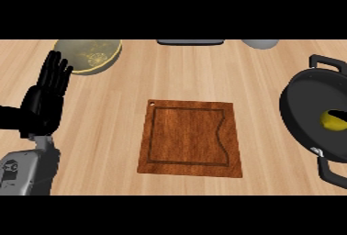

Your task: Pick the lemon from the cutting board and place it in the pot

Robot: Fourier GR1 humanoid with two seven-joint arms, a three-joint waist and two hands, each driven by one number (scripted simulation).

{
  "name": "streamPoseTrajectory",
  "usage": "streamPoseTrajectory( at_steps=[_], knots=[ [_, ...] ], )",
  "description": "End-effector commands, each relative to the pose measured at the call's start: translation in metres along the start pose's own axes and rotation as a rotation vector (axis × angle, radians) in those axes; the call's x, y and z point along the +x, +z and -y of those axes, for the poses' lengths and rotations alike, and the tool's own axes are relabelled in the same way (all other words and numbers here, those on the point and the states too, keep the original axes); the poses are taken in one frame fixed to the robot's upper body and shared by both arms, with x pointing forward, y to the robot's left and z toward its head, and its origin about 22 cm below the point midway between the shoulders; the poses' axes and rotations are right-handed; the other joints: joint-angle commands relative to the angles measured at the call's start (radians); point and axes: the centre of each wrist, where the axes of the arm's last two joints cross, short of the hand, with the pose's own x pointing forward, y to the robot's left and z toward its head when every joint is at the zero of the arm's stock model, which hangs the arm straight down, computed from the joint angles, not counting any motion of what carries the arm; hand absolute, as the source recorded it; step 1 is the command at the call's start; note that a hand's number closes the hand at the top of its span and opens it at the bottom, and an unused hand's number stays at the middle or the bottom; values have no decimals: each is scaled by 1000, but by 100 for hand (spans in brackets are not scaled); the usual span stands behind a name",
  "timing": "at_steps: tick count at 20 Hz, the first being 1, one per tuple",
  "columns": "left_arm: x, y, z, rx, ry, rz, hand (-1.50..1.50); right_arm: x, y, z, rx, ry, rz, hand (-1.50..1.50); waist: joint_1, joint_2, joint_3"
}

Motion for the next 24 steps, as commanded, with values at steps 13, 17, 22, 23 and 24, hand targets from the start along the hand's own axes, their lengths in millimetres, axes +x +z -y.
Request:
streamPoseTrajectory(
  at_steps=[13, 17, 22, 23, 24],
  knots=[
    [9, -8, 13, -17, 18, 15, 0, -49, 32, 93, -292, -386, -43, -150, 13, 6, 2],
    [-9, 0, 6, -22, 6, 0, 0, -52, 44, 129, -309, -408, -40, -150, 14, 7, 2],
    [4, -3, 5, -31, 11, 15, 0, -75, 86, 151, -359, -400, -35, -150, 19, 10, 5],
    [-5, 1, 20, -20, 6, 9, 0, -74, 91, 159, -354, -402, -45, -150, 16, 11, 5],
    [-3, -5, 17, -11, 17, 14, 0, -68, 82, 163, -338, -394, -34, -150, 19, 11, 5]
  ],
)
